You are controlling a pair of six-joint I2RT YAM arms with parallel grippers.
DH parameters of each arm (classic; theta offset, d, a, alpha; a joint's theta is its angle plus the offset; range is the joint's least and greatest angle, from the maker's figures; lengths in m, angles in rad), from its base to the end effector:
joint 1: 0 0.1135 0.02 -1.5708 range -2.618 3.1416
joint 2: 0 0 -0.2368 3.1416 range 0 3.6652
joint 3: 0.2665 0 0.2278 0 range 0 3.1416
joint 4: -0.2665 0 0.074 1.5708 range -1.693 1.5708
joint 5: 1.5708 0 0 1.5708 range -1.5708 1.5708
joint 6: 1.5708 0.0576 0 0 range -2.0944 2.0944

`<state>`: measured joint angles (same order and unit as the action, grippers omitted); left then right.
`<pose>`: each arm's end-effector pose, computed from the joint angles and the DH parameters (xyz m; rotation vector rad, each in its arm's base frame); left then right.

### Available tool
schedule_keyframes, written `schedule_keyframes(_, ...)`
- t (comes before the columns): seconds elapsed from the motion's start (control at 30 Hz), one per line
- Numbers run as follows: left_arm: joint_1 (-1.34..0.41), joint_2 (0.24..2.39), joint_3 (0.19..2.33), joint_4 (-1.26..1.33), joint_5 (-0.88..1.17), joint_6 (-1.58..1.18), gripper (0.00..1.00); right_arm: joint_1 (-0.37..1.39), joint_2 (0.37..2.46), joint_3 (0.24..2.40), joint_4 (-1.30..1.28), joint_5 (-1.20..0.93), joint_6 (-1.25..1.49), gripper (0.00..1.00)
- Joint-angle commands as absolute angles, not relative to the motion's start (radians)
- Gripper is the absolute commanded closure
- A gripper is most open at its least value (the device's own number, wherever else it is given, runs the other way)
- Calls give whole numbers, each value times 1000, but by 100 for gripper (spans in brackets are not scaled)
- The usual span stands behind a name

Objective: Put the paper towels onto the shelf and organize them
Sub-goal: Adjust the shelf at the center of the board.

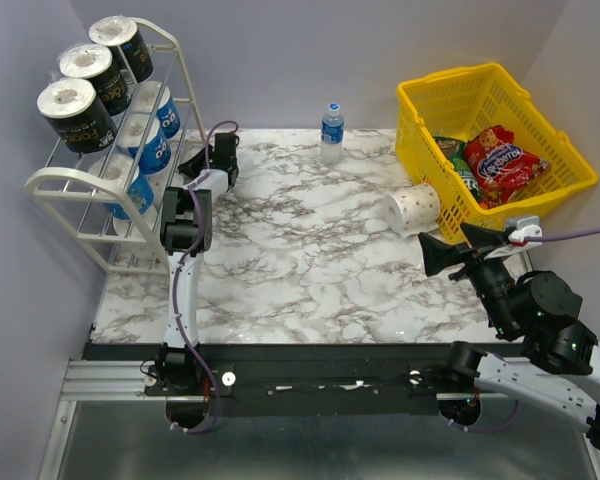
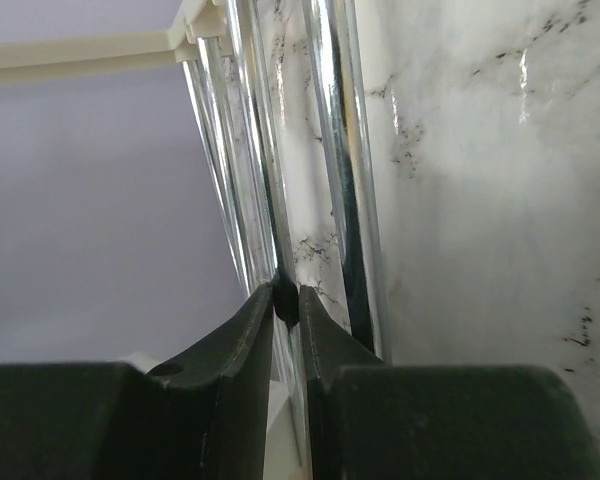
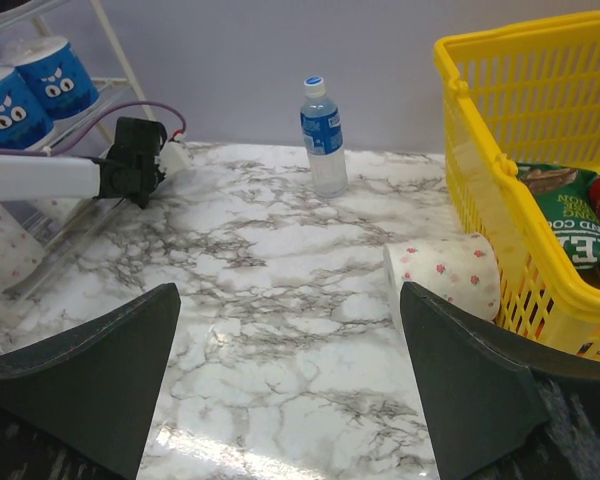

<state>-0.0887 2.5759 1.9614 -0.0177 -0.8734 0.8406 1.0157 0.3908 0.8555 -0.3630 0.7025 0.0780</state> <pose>0.5254 -0.0024 0.0972 0.5224 2.2089 1.3702 0.0780 0.0551 0.3678 -0.1253 1.4988 0.3662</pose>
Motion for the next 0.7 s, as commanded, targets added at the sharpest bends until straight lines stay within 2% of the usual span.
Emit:
schedule_keyframes(0.0, -84, 2586, 1939, -129, -831, 802, 76, 1022, 394, 839, -331, 707, 64, 0)
schedule_keyframes(0.17, -86, 2583, 1951, -140, -838, 796, 75, 1022, 403, 848, -325, 703, 58, 0)
schedule_keyframes(0.37, -94, 2522, 1924, -80, -862, 824, 62, 1023, 397, 844, -324, 689, 72, 0)
schedule_keyframes(0.67, -120, 2481, 1939, -58, -868, 853, 58, 1022, 390, 847, -324, 683, 75, 0)
